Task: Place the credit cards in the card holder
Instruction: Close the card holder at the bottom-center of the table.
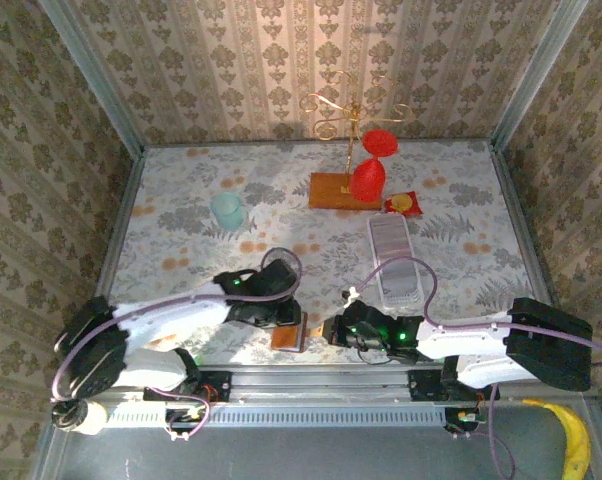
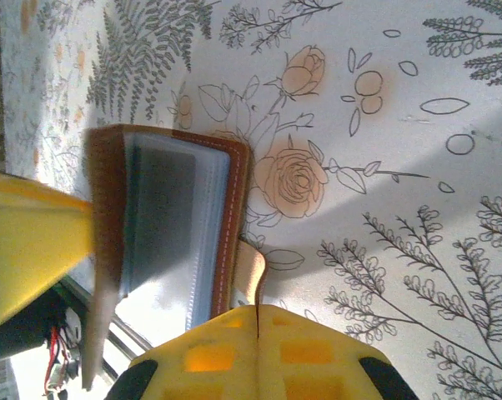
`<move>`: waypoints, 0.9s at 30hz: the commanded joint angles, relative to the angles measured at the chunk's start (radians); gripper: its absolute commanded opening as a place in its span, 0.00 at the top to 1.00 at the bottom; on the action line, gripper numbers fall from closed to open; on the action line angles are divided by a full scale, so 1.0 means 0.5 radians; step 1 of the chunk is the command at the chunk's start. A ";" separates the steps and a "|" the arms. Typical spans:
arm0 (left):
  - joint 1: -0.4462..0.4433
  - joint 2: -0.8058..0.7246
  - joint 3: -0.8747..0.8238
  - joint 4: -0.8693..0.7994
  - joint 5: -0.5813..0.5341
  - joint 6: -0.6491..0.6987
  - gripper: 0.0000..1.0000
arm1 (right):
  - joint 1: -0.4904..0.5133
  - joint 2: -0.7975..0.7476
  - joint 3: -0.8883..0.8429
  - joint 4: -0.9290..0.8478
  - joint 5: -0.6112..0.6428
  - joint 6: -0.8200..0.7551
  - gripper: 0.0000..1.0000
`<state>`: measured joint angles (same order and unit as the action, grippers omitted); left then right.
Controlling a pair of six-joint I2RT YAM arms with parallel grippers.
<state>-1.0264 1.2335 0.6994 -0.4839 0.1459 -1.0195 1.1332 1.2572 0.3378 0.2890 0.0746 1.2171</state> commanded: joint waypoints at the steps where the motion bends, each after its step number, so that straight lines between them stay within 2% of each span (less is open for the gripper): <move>1: 0.006 -0.178 -0.169 0.131 -0.020 -0.093 0.78 | 0.013 -0.020 0.075 -0.104 0.047 -0.054 1.00; 6: 0.005 -0.259 -0.285 0.003 -0.037 -0.060 0.96 | 0.013 -0.039 0.085 -0.102 0.056 -0.015 1.00; 9: 0.017 -0.301 -0.340 0.009 -0.012 -0.034 1.00 | 0.013 -0.051 0.105 -0.110 0.065 -0.002 1.00; 16: 0.037 -0.491 -0.556 0.249 0.115 -0.105 1.00 | 0.013 0.019 0.180 -0.134 0.069 0.014 1.00; 18: 0.065 -0.565 -0.566 0.216 0.132 -0.091 0.95 | 0.013 0.039 0.192 -0.149 0.082 0.031 1.00; 22: 0.081 -0.796 -0.544 -0.029 -0.020 -0.026 0.86 | 0.013 0.057 0.192 -0.191 0.140 0.075 1.00; 27: 0.097 -1.010 -0.679 -0.009 0.029 -0.110 0.80 | 0.013 0.072 0.211 -0.222 0.168 0.082 1.00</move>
<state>-0.9859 0.7586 0.4026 -0.4309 0.1677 -1.0542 1.1351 1.2819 0.4168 0.2150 0.1013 1.2388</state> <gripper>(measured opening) 0.192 0.039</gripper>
